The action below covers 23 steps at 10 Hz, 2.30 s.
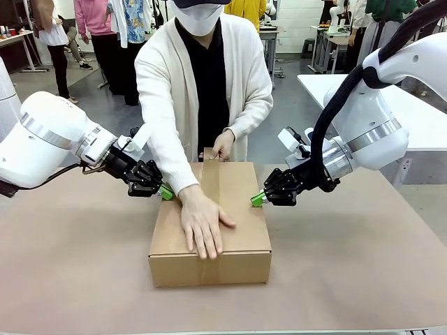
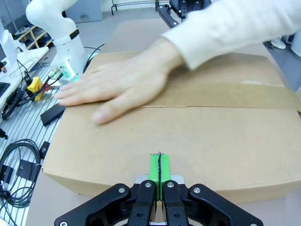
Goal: Wrap the clocks to prevent damage.
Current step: After the human seals the box with tape, release both hands from the side flaps of the Package Box.
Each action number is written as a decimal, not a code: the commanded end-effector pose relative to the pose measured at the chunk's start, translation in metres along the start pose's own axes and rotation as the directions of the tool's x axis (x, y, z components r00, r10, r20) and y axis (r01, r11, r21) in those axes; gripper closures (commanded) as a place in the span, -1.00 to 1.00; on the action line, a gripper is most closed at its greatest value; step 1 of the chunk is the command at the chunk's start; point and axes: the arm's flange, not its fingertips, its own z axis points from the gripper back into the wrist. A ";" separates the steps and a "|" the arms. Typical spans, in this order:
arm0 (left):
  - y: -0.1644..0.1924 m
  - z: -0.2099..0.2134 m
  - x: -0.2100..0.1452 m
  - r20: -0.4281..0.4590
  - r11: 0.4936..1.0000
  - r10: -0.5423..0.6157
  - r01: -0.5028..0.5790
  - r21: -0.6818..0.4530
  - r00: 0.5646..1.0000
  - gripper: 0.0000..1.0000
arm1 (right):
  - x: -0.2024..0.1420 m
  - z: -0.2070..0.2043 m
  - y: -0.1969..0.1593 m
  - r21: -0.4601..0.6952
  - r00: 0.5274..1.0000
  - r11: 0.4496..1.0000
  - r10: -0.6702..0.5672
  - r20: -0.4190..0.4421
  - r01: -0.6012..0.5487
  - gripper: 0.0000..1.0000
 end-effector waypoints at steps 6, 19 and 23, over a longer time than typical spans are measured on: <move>0.000 -0.004 -0.003 -0.006 1.000 -0.011 0.011 -0.003 1.000 0.99 | -0.002 -0.002 0.000 -0.001 1.000 1.000 -0.004 -0.005 0.004 0.98; 0.000 -0.004 -0.003 -0.006 1.000 -0.011 0.011 -0.003 1.000 0.99 | -0.002 -0.002 0.000 -0.001 1.000 1.000 -0.004 -0.005 0.004 0.98; 0.000 -0.004 -0.003 -0.006 1.000 -0.011 0.011 -0.003 1.000 0.99 | -0.002 -0.002 0.000 -0.001 1.000 1.000 -0.004 -0.005 0.004 0.98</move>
